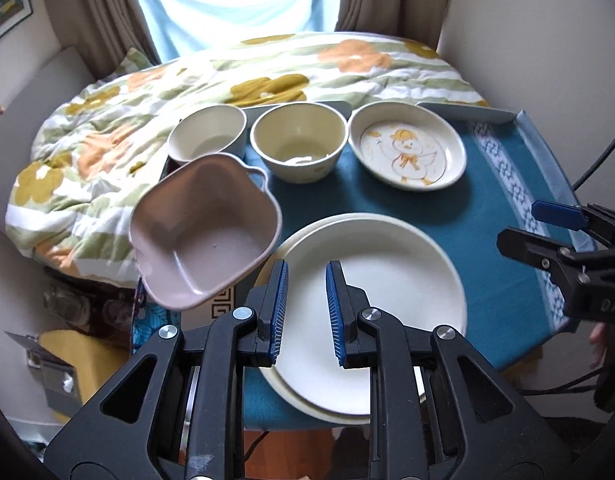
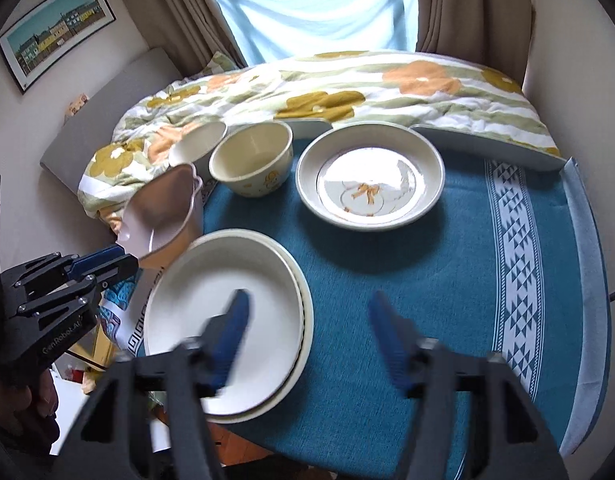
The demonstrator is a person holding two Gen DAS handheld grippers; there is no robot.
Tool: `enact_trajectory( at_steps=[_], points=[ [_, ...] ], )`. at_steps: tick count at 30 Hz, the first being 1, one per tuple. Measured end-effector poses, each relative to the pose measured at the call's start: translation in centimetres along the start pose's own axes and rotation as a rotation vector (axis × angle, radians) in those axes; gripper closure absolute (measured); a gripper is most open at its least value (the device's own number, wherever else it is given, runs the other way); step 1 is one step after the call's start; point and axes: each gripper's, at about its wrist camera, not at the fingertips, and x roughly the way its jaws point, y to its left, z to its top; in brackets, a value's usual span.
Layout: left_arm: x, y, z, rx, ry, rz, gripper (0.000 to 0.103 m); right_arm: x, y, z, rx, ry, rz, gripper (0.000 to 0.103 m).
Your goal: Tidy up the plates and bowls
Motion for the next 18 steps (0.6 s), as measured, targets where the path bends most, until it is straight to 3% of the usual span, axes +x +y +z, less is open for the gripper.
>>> enact_trajectory(
  at_steps=[1,3,4,5,11,14,18],
  points=[
    [-0.1,-0.1,0.4,-0.001,0.004,-0.016,0.078,-0.7,-0.1,0.2,0.011,-0.030,0.001,0.007],
    [-0.4,-0.1,1.0,-0.014,-0.001,-0.050,0.048,-2.0,-0.4,0.6,0.022,-0.078,-0.012,0.007],
    [-0.6,0.0,1.2,-0.027,-0.018,-0.054,0.017,-2.4,-0.5,0.7,0.021,-0.096,-0.023,0.007],
    [-0.9,0.2,1.4,-0.037,-0.038,-0.058,0.005,-2.8,-0.6,0.8,0.022,-0.113,-0.036,0.007],
    [-0.7,-0.1,3.2,-0.048,-0.040,-0.144,0.002,-4.3,-2.3,1.2,0.045,-0.142,-0.077,0.007],
    [-0.2,-0.7,4.6,-0.057,-0.043,-0.122,0.002,-4.9,-4.1,2.2,0.061,-0.158,-0.079,0.001],
    [0.7,-1.8,6.4,-0.096,-0.052,-0.140,0.002,-5.3,-6.6,4.4,0.051,-0.185,-0.097,0.001]
  ],
)
